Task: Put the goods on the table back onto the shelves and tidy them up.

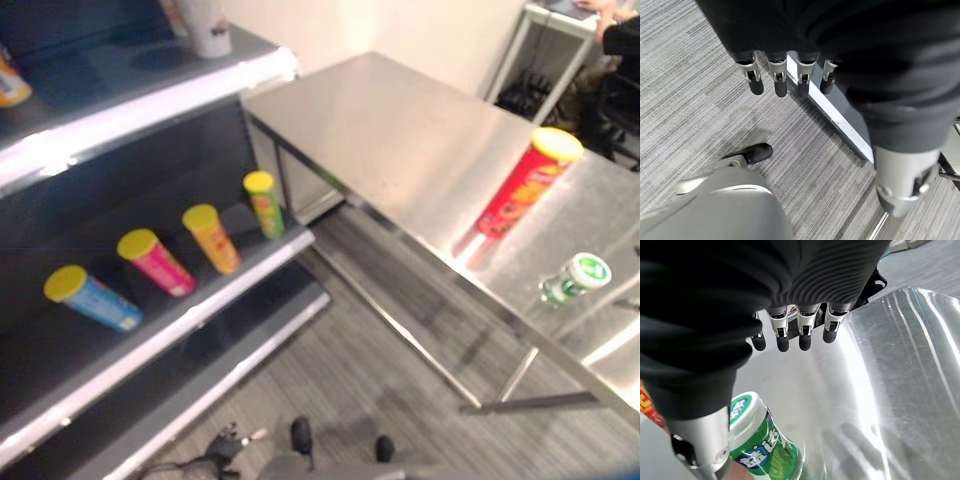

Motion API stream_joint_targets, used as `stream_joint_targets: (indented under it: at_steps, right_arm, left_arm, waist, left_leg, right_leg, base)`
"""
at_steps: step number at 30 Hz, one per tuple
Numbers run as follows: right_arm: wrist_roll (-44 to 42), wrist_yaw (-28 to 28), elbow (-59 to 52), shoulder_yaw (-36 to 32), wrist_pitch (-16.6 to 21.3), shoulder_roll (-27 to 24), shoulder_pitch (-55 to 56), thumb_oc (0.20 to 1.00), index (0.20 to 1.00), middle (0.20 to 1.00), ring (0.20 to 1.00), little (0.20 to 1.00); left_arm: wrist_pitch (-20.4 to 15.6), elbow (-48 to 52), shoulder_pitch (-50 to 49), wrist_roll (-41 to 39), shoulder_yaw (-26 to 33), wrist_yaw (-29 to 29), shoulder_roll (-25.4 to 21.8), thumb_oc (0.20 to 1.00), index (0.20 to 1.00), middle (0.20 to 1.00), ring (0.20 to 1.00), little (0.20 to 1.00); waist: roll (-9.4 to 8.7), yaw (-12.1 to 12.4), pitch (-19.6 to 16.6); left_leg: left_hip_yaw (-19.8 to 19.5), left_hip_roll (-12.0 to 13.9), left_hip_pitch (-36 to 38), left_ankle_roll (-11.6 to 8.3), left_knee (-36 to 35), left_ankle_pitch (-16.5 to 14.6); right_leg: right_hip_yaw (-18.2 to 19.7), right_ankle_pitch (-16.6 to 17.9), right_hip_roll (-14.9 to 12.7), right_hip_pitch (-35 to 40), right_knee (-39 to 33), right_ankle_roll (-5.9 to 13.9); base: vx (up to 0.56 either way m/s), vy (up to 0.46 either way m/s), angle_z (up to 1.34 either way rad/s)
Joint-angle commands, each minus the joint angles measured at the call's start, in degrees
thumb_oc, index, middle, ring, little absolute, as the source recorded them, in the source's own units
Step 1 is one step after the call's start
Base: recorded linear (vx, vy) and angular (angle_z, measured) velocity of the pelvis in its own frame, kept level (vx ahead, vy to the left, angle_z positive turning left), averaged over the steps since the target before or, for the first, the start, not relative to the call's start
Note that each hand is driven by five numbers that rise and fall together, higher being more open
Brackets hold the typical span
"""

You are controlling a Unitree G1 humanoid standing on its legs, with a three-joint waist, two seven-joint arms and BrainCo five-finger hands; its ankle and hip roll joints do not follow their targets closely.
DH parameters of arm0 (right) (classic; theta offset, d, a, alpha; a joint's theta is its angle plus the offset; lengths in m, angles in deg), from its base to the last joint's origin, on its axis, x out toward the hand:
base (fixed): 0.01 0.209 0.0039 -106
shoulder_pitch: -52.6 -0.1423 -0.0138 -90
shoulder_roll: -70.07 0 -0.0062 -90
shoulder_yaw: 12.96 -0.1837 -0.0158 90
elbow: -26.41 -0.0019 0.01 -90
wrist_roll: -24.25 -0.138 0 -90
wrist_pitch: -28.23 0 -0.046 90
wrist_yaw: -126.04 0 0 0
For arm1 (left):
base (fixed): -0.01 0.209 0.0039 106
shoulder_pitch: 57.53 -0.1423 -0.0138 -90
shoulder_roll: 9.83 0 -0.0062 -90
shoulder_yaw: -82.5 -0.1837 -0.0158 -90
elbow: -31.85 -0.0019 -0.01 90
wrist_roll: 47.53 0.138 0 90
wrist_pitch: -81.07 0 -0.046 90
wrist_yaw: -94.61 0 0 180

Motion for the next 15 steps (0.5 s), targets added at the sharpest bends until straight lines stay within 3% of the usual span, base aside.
stream_joint_targets:
  at_steps: [1, 8, 11, 15]
  right_arm:
    - [3.8, -0.9, 2.2, -0.4, 2.3, -5.5, -3.4, 1.000, 1.000, 1.000, 1.000, 1.000]
    - [9.3, -2.2, 4.8, 7.7, 2.3, -6.5, -9.5, 1.000, 1.000, 1.000, 1.000, 1.000]
    - [11.4, -4.7, 8.3, 12.9, 2.0, -4.1, -15.8, 1.000, 1.000, 1.000, 1.000, 1.000]
    - [11.4, -5.6, 9.0, 14.4, 1.5, -2.3, -17.9, 1.000, 1.000, 1.000, 1.000, 1.000]
  left_arm:
    - [-1.9, 0.1, 3.0, -0.8, 1.5, 0.0, -2.3, 1.000, 1.000, 1.000, 1.000, 1.000]
    - [-2.1, 0.5, 3.1, -1.0, 0.1, -0.3, -2.4, 1.000, 1.000, 1.000, 1.000, 1.000]
    - [-2.1, 0.4, 3.8, -0.9, -0.8, -1.0, -2.3, 1.000, 1.000, 1.000, 1.000, 1.000]
    - [-2.0, 0.8, 4.1, -1.2, -0.8, -1.3, -2.6, 1.000, 1.000, 1.000, 1.000, 1.000]
  waist:
    - [-0.75, 2.5, 0.1]
    - [-0.52, 3.0, 0.1]
    - [-0.33, 3.5, 0.4]
    - [-0.17, 3.8, 0.6]
  left_leg:
    - [0.7, 5.0, 7.8, -5.33, 0.5, -9.6]
    - [0.5, 5.2, 7.9, -5.49, 0.5, -9.6]
    - [0.1, 5.3, 7.6, -5.52, 0.5, -9.4]
    - [-0.2, 5.4, 7.2, -5.64, 0.5, -9.2]
  right_leg:
    - [-1.4, 1.6, -1.2, -5.8, 0.4, 3.49]
    - [-1.8, 1.2, -1.2, -5.3, 0.4, 3.33]
    - [-2.1, 0.9, -1.1, -5.2, 0.4, 3.15]
    - [-2.9, 0.8, -1.1, -5.2, 0.4, 3.07]
  base:
    - [0.02, -0.025, 0.07]
    - [0.01, -0.005, 0.02]
    - [0.01, -0.038, 0.00]
    - [0.00, -0.026, 0.05]
